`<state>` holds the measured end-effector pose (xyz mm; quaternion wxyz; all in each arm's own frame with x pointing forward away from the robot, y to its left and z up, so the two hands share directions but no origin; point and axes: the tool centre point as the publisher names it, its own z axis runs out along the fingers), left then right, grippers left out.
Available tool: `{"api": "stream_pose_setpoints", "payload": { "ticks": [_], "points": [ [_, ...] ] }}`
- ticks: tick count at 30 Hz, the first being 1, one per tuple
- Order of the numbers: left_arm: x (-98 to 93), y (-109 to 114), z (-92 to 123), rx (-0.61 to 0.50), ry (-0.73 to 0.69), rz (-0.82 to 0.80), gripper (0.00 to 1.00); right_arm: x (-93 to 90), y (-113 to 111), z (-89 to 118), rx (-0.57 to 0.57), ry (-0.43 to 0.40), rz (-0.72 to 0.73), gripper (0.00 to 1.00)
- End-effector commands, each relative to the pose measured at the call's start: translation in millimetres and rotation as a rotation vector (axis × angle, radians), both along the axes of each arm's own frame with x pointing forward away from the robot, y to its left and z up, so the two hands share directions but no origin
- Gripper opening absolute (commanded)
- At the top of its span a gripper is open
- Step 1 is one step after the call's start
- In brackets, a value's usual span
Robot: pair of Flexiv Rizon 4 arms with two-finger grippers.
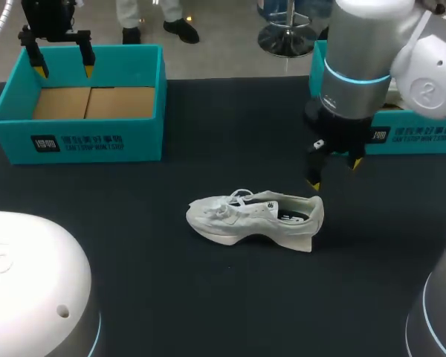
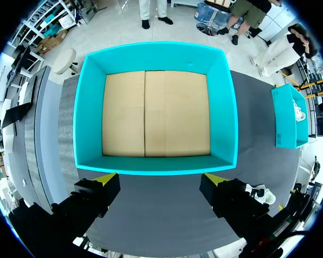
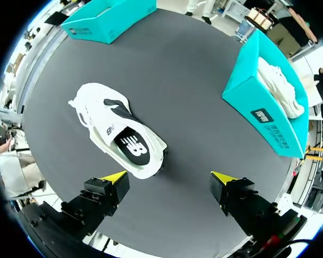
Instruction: Take the shoe out of the shoebox, open the shoe tongue, remove and reinsert the insole, then place the shoe into the shoebox
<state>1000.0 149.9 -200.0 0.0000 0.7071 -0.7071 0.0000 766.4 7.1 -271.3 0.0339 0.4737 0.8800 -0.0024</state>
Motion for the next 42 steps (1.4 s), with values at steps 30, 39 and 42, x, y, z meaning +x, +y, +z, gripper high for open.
{"api": "stream_pose_setpoints", "payload": {
  "ticks": [30,39,42],
  "points": [
    [0.0,0,0,0.0,0.0,0.0,1.0,-12.3,-66,14,0.575,-0.244,0.964,1.0],
    [0.0,0,0,0.0,0.0,0.0,1.0,-12.2,-68,13,0.577,-0.248,0.977,1.0],
    [0.0,0,0,0.0,0.0,0.0,1.0,-12.2,-68,13,0.577,-0.248,0.977,1.0]
  ]
}}
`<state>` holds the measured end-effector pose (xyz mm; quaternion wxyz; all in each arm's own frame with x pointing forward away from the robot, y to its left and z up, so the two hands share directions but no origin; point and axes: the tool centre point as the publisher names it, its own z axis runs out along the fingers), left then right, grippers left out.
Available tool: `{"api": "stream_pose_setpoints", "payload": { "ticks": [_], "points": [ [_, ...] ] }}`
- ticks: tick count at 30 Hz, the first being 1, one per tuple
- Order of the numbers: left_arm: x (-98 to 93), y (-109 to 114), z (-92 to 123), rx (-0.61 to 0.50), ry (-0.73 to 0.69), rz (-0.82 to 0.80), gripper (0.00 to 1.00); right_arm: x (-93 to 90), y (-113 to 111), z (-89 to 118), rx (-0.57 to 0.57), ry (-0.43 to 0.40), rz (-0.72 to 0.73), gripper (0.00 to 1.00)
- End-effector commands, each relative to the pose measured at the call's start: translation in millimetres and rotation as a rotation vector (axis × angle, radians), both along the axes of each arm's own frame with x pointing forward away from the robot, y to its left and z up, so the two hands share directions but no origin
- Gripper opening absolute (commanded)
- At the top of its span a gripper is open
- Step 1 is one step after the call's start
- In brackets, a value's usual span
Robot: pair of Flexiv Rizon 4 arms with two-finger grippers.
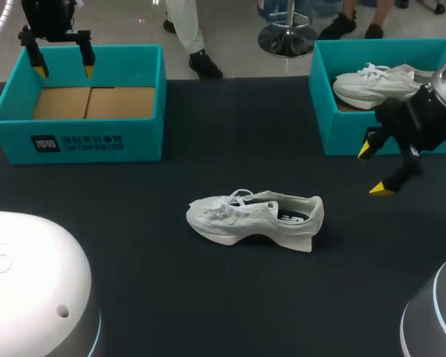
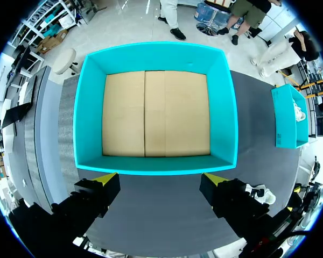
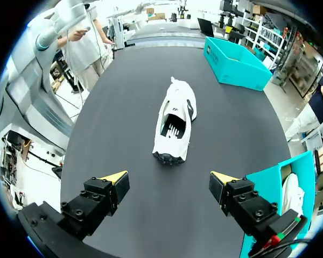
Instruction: Take the shoe out of the shoebox, open the shoe tongue, remove and reinsert the insole, then place the shoe into the shoebox
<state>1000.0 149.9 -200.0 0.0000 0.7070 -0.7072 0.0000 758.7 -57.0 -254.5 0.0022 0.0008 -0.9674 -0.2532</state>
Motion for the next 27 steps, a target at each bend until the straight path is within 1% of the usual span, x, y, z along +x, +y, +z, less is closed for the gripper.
{"api": "stream_pose_setpoints", "payload": {
  "ticks": [1,11,14,19,22,25,27],
  "points": [
    [0.0,0,0,0.0,0.0,0.0,1.0,-4.5,-4,-4,0.116,-0.01,-0.003,1.0],
    [0.0,0,0,0.0,0.0,0.0,1.0,-4.5,-4,-4,0.116,-0.01,-0.003,1.0],
    [0.0,0,0,0.0,0.0,0.0,1.0,-0.5,-11,-15,0.175,-0.057,-0.001,1.0],
    [0.0,0,0,0.0,0.0,0.0,1.0,4.6,-27,-36,0.262,-0.086,0.027,1.0],
    [0.0,0,0,0.0,0.0,0.0,1.0,6.0,-37,-47,0.251,-0.084,0.057,1.0],
    [0.0,0,0,0.0,0.0,0.0,1.0,6.8,-48,-56,0.284,-0.092,0.066,1.0],
    [0.0,0,0,0.0,0.0,0.0,1.0,7.7,-56,-61,0.283,-0.099,0.076,1.0]
  ]
}}
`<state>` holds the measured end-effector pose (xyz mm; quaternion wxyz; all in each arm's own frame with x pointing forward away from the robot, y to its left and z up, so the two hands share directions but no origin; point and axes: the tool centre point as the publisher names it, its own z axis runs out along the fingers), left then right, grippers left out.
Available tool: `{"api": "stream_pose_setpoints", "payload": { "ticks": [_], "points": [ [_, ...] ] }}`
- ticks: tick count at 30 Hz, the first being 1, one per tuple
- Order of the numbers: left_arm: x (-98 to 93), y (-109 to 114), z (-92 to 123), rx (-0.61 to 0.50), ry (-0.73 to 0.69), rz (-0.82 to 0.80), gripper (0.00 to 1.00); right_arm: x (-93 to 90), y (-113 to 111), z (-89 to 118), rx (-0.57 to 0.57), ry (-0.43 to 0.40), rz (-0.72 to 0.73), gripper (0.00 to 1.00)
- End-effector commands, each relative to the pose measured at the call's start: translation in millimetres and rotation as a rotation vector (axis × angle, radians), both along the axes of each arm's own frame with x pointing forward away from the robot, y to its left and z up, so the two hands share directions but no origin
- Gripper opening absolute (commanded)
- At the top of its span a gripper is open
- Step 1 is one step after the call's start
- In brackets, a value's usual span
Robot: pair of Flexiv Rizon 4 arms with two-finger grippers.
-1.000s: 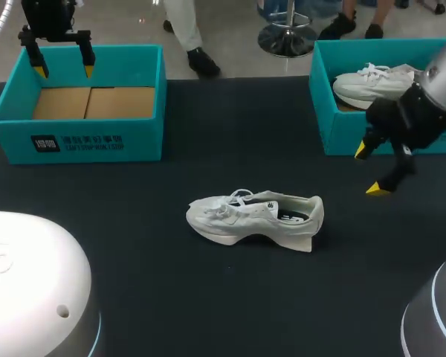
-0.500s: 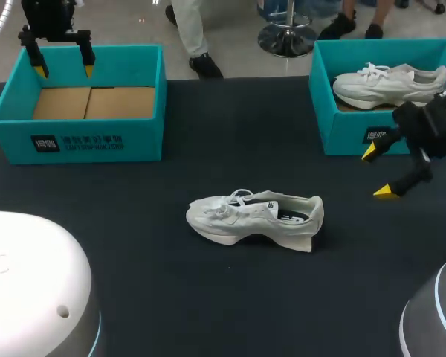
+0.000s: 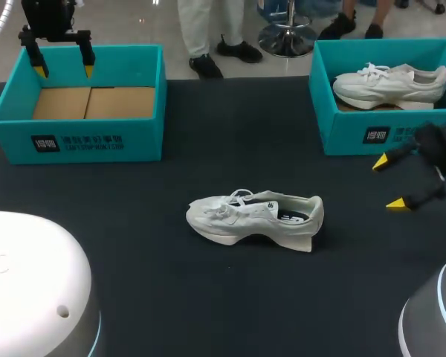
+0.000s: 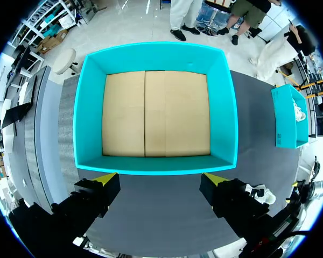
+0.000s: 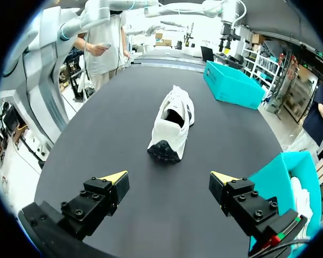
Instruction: Take the shoe out of the shoebox, open the shoe tongue, remove and reinsert the insole, then place the shoe into the shoebox
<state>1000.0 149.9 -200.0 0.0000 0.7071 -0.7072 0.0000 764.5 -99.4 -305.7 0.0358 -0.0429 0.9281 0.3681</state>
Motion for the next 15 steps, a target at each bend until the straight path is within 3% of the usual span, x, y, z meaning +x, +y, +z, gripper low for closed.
{"api": "stream_pose_setpoints", "payload": {
  "ticks": [1,6,10,15],
  "points": [
    [0.0,0,0,0.0,0.0,0.0,1.0,2.5,-16,-11,0.047,-0.006,0.017,1.0],
    [0.0,0,0,0.0,0.0,0.0,1.0,5.6,-30,-25,0.077,-0.022,-0.005,1.0],
    [0.0,0,0,0.0,0.0,0.0,1.0,6.8,-28,-41,0.095,-0.008,0.009,1.0],
    [0.0,0,0,0.0,0.0,0.0,1.0,5.4,-23,-48,0.112,0.007,0.016,1.0]
  ]
}}
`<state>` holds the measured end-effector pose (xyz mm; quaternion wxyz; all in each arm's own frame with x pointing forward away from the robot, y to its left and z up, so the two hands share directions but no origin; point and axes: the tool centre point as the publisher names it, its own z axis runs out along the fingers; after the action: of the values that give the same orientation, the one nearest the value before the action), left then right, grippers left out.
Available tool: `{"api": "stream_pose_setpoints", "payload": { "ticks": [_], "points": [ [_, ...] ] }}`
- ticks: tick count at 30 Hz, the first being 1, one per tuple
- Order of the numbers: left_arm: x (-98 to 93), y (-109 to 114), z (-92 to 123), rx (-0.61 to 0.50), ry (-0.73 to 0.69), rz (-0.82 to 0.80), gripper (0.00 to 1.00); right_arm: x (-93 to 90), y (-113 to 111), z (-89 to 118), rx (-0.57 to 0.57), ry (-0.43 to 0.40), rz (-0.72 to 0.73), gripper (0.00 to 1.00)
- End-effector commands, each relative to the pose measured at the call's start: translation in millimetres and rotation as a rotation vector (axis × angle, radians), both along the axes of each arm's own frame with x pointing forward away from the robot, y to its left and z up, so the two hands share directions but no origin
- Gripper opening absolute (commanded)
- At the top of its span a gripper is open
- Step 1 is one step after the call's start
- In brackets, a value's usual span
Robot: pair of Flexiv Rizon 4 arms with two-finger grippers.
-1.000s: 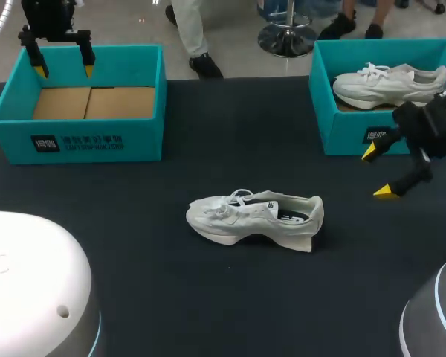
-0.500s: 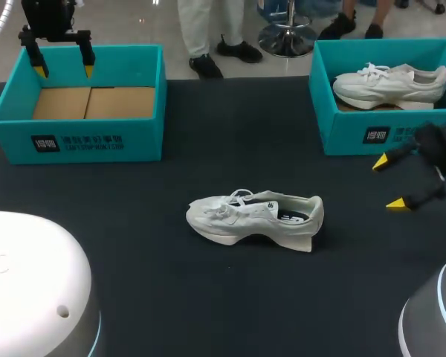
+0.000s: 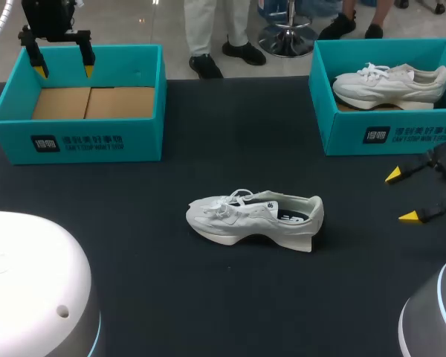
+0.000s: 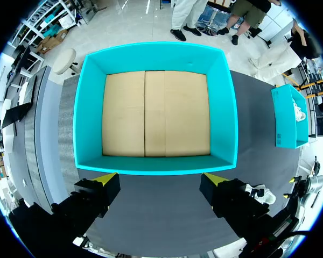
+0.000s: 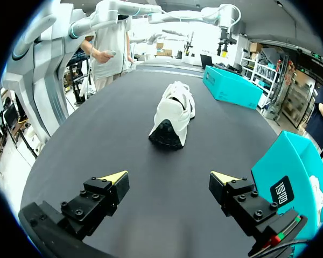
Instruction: Take the shoe out of the shoebox, open the shoe tongue, remove and reinsert the insole, then place the shoe into the shoebox
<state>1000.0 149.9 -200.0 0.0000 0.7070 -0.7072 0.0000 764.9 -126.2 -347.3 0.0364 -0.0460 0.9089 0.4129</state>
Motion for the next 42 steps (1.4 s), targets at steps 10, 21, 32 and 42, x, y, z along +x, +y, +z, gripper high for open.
{"api": "stream_pose_setpoints", "payload": {
  "ticks": [10,21,32,42],
  "points": [
    [0.0,0,0,0.0,0.0,0.0,1.0,4.0,4,-8,0.02,0.027,-0.003,1.0],
    [0.0,0,0,0.0,0.0,0.0,1.0,4.0,4,-8,0.02,0.027,-0.003,1.0],
    [0.0,0,0,0.0,0.0,0.0,1.0,2.3,20,-14,0.026,0.035,-0.064,1.0],
    [0.0,0,0,0.0,0.0,0.0,1.0,-6.4,41,-25,0.051,0.023,-0.217,1.0]
  ]
}}
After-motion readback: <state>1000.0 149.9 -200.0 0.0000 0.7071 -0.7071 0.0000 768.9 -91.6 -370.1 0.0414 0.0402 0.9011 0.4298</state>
